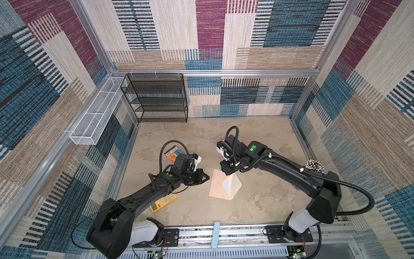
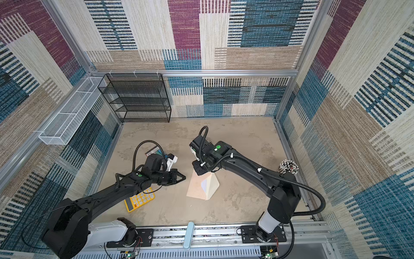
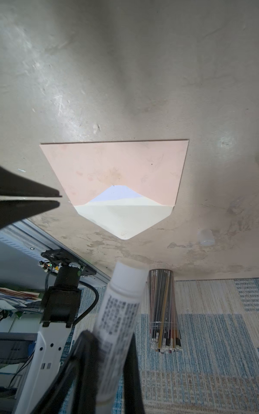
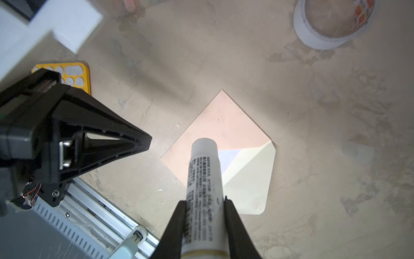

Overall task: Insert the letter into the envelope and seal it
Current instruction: 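Lower the glue stick onto the envelope while the left gripper reaches the envelope edge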

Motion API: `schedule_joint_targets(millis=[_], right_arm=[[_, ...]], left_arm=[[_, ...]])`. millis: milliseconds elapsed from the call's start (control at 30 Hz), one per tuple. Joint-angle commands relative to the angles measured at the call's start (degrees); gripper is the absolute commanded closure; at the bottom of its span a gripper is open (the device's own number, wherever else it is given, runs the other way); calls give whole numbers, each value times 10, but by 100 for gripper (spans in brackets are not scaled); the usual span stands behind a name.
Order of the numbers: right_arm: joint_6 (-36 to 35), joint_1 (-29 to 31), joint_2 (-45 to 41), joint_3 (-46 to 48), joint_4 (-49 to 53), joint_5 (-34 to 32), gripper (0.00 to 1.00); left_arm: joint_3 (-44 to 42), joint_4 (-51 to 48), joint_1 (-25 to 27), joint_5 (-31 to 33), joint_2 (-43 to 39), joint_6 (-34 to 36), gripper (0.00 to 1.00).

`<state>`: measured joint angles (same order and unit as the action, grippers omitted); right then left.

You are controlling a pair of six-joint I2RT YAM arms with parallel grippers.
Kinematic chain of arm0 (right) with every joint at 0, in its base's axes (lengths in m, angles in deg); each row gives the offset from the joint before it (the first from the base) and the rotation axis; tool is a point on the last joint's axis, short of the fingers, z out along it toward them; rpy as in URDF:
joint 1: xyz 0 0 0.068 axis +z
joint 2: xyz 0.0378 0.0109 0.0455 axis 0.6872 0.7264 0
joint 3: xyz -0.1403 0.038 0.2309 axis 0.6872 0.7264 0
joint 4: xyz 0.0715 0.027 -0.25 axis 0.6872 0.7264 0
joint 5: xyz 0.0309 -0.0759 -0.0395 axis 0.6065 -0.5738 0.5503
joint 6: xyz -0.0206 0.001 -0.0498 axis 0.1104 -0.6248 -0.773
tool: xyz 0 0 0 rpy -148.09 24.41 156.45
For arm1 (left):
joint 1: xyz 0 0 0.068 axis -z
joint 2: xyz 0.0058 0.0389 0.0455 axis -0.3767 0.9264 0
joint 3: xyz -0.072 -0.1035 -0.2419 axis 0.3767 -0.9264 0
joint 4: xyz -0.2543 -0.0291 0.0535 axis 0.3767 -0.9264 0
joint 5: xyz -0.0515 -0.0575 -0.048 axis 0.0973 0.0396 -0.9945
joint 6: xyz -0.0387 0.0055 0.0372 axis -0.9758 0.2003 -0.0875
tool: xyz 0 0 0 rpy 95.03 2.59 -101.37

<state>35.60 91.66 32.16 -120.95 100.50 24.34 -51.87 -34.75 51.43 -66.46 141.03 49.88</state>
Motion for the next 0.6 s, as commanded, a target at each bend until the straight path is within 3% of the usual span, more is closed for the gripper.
schedule_joint_targets(millis=[0, 567], right_arm=[[26, 0, 19, -20, 64, 29, 95], [42, 2, 109, -56, 93, 28, 100]], left_arm=[[-12, 81, 4, -22, 25, -27, 100], [-15, 164, 15, -64, 178, -26, 100]])
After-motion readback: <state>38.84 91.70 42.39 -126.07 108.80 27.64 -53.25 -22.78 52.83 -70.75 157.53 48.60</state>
